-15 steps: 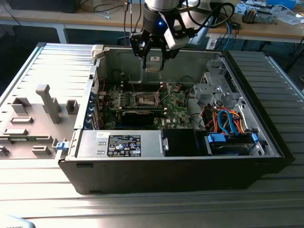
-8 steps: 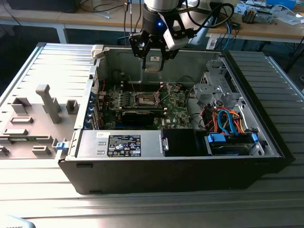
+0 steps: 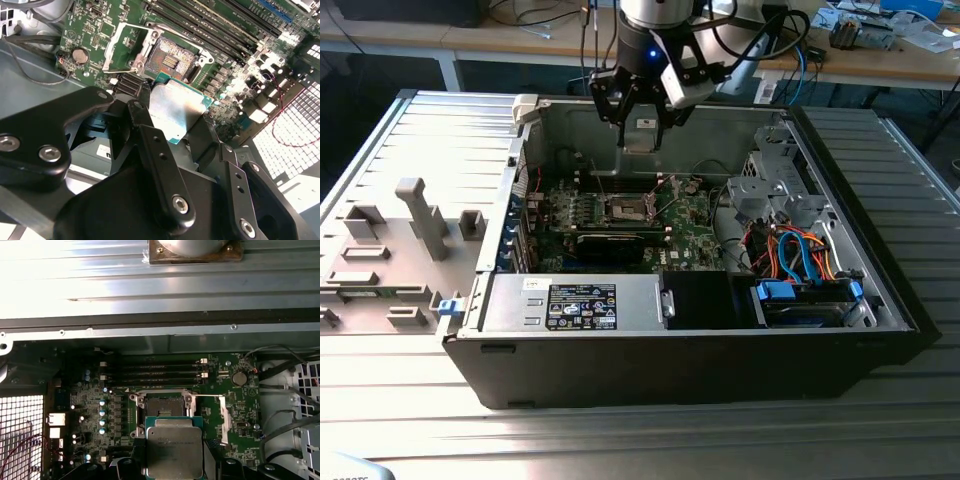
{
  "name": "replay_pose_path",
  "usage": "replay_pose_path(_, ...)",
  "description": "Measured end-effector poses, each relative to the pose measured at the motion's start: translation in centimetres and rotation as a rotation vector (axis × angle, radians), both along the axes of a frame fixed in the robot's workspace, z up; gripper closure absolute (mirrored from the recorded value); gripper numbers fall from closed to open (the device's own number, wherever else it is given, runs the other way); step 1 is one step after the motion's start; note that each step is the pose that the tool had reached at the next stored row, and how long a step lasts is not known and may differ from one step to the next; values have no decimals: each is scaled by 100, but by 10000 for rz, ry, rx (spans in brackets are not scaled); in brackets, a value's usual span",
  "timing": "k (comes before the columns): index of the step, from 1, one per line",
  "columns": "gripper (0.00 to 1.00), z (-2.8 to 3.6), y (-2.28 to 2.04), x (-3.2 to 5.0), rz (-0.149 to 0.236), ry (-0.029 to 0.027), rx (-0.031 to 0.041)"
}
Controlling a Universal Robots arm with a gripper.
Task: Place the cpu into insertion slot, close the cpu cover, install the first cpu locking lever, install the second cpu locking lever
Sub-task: 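Place the cpu into insertion slot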
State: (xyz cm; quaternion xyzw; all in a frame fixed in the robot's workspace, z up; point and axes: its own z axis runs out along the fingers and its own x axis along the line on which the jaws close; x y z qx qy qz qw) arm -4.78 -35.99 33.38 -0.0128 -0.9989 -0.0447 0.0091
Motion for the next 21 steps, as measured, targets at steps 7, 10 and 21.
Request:
replay_pose_path(7, 46, -38, 0, -7, 1, 0, 0)
replay_pose_path(10, 46, -58, 0, -9, 0, 0, 0)
replay_pose_path(21, 46, -109, 0, -10, 15, 0, -2)
